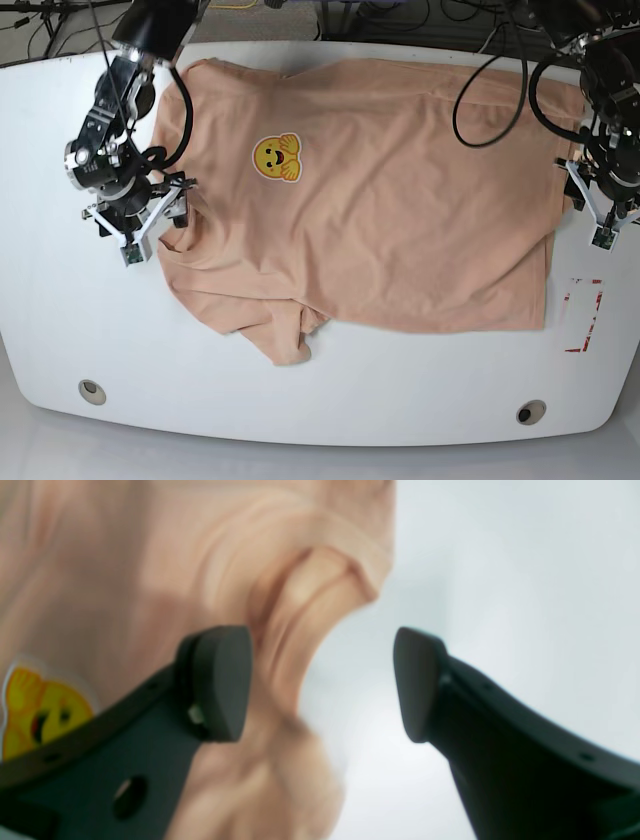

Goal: Fold the T-shirt properly
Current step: 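Open both grippers and move them down to the shirt hem corners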

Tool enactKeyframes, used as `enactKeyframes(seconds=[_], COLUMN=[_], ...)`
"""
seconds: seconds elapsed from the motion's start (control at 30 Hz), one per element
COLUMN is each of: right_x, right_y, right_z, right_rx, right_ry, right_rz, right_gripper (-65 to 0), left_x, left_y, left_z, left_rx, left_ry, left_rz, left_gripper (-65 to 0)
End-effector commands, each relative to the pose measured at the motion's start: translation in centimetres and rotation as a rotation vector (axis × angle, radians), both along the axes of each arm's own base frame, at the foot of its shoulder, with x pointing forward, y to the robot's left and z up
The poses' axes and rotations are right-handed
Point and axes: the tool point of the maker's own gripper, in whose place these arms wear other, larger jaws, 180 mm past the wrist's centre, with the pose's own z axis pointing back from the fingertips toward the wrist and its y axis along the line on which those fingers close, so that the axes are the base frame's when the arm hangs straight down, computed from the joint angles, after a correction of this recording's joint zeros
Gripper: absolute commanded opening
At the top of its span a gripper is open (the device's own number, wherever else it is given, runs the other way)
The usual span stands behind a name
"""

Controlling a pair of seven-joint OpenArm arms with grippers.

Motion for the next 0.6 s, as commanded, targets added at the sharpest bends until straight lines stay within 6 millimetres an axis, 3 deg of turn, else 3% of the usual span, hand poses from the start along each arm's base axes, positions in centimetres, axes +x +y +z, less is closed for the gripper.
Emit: enactKeyframes(seconds=[0.0, 0.27, 0.57], right_x=[3.2, 8.5, 11.5], right_y=[-1.0, -2.8, -4.4], right_z=[1.7, 1.3, -1.1], right_rx=[0.017, 0.121, 0.257], right_ry=[-0.071, -0.114, -0.127], right_rz=[-0.008, -0.036, -0.094], right_gripper=[-22.7, -22.7, -22.7], left_x=[2.5, 7.5, 12.6], left_y=[-0.4, -0.2, -0.2], left_z=[2.0, 3.1, 1.9], left_rx=[0.007, -0.081, -0.254], left_ry=[-0.067, -0.116, -0.157], left_rz=[-0.031, -0.023, -0.029], left_gripper=[-27.8, -27.8, -27.8])
